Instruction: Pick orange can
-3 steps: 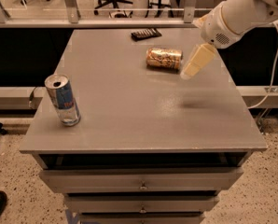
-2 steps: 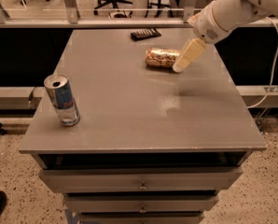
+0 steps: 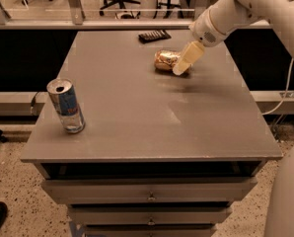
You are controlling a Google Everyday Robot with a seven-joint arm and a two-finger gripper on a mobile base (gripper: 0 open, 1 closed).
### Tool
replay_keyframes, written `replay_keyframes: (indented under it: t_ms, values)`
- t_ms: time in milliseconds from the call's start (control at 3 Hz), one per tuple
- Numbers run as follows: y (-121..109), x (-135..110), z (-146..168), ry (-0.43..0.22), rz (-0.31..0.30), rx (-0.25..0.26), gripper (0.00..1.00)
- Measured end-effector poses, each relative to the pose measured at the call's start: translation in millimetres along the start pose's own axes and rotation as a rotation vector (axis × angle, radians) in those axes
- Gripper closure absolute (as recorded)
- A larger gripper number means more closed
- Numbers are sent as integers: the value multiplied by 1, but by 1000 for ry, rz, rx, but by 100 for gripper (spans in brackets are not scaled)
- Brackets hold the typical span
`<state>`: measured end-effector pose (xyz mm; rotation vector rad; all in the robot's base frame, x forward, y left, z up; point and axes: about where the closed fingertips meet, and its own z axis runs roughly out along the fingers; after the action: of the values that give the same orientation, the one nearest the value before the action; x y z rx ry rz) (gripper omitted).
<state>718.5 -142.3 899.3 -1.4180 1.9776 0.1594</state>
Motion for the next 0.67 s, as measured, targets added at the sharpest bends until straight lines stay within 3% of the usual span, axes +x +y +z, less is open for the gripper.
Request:
replay_keyframes:
  t_ms: [667]
  values:
    - [5, 2, 35, 51, 48, -55, 0]
